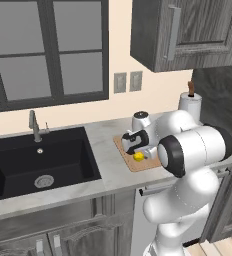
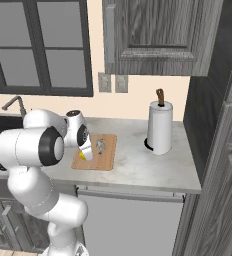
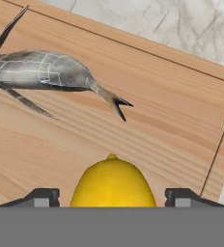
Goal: Retrieve a lemon from the fridge and place it on the cutting board with the fish.
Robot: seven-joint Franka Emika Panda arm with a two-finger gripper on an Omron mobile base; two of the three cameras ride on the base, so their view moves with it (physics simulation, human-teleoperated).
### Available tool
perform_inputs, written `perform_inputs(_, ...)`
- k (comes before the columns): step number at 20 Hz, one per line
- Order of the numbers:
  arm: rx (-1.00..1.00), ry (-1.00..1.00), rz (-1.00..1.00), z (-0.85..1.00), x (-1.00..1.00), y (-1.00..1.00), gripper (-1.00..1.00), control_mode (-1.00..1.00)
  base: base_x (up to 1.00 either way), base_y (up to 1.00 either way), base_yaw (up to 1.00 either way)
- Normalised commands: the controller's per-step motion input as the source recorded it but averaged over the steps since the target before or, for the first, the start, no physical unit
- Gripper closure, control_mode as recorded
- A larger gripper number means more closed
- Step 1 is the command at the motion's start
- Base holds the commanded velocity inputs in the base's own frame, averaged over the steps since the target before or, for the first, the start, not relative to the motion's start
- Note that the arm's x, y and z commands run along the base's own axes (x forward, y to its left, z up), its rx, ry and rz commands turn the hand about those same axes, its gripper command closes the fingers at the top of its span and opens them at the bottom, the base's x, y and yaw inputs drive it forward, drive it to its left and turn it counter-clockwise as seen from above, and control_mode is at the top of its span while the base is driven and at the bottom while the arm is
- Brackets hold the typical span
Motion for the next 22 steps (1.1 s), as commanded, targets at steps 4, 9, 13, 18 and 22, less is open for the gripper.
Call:
perform_inputs(4, 0.00, 0.00, 0.00, 0.00, 0.00, 0.00, -1.00, -1.00, 0.00, 0.00, 0.00)
perform_inputs(9, 0.00, 0.00, 0.00, 0.08, 0.00, 0.00, -1.00, -1.00, 0.00, 0.00, 0.00)
perform_inputs(13, 0.00, 0.05, 0.00, 0.44, -0.02, 0.00, -1.00, -1.00, 0.00, 0.00, 0.00)
perform_inputs(18, -0.01, 0.08, 0.00, 0.73, -0.10, 0.00, -1.00, -1.00, 0.00, 0.00, 0.00)
perform_inputs(22, -0.05, 0.20, 0.00, 0.29, -0.29, 0.00, -1.00, -1.00, 0.00, 0.00, 0.00)
